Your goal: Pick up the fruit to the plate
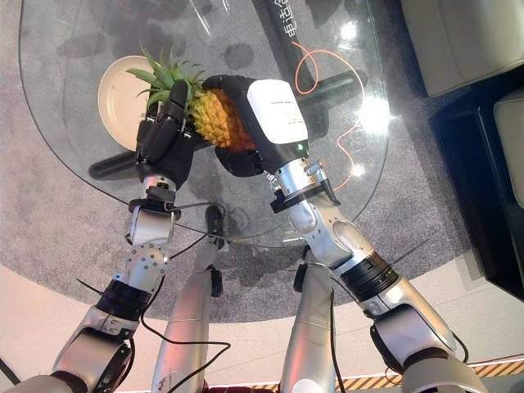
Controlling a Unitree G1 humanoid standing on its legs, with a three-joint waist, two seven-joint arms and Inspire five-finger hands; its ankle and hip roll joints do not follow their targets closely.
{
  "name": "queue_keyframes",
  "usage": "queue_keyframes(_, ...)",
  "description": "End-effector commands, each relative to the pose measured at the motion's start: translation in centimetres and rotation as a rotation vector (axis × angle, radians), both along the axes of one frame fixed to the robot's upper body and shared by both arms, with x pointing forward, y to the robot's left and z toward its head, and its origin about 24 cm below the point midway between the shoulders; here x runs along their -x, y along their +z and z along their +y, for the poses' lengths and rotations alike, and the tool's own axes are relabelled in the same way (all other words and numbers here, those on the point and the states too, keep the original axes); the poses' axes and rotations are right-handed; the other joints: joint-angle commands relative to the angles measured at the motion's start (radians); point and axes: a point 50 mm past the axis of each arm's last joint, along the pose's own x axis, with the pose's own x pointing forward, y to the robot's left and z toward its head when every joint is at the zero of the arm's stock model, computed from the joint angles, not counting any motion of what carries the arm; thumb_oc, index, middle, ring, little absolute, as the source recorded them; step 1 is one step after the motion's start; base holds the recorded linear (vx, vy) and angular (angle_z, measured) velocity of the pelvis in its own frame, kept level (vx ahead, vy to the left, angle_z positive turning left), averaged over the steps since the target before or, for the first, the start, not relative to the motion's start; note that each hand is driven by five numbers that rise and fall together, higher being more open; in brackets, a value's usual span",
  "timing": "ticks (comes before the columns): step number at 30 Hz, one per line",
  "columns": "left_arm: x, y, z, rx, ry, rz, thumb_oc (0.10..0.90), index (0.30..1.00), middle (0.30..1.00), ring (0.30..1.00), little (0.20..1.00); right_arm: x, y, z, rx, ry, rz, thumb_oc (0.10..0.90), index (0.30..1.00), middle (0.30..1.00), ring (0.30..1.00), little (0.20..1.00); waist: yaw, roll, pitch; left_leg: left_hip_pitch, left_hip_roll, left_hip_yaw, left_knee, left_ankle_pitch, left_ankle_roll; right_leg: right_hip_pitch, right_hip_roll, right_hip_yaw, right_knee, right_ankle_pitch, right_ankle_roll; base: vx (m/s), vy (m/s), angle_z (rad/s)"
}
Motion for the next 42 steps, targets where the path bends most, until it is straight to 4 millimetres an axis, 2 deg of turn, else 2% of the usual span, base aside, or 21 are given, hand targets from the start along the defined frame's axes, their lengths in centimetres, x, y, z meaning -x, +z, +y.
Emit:
queue_keyframes(1,2.4,7.4,0.2,0.044,0.039,-0.41,0.1,0.3,0.3,0.3,0.2,5.0,5.5,4.2,0.042,0.317,-0.318,0.1,0.3,0.3,0.3,0.2,0.011,-0.006,-0.017,-0.009,-0.039,-0.012,0.096,-0.103,0.018,0.057,0.002,-0.085,-0.159,0.121,0.006,0.0,0.0,0.0)
queue_keyframes(29,2.8,7.8,0.5,0.054,0.096,-0.472,0.1,0.3,0.3,0.3,0.2,4.5,5.4,3.5,-0.029,0.27,-0.319,0.1,0.3,0.3,0.3,0.2,0.007,-0.009,-0.017,-0.014,-0.038,-0.015,0.101,-0.106,0.016,0.052,0.002,-0.081,-0.153,0.117,0.005,0.0,0.0,0.0)
queue_keyframes(31,2.9,7.8,0.6,0.059,0.099,-0.472,0.1,0.3,0.3,0.3,0.2,4.4,5.3,3.3,-0.053,0.26,-0.317,0.638,0.761,0.761,0.761,0.738,0.007,-0.007,-0.017,-0.014,-0.039,-0.015,0.101,-0.106,0.016,0.051,0.004,-0.079,-0.152,0.116,0.004,0.0,0.0,0.0)
queue_keyframes(32,2.9,7.7,0.6,0.059,0.101,-0.473,0.1,0.3,0.3,0.3,0.2,4.3,5.3,3.2,-0.064,0.256,-0.309,0.8,0.9,0.9,0.9,0.9,0.007,-0.007,-0.017,-0.013,-0.04,-0.015,0.1,-0.106,0.016,0.052,0.004,-0.08,-0.154,0.115,0.004,0.0,0.0,0.0)
queue_keyframes(42,3.0,7.8,1.0,0.06,0.156,-0.472,0.1,0.3,0.3,0.3,0.2,4.2,5.3,2.8,-0.11,0.23,-0.317,0.8,0.9,0.9,0.9,0.9,0.004,-0.006,-0.017,-0.011,-0.038,-0.015,0.097,-0.106,0.016,0.05,0.006,-0.077,-0.15,0.113,0.003,0.0,0.0,0.0)
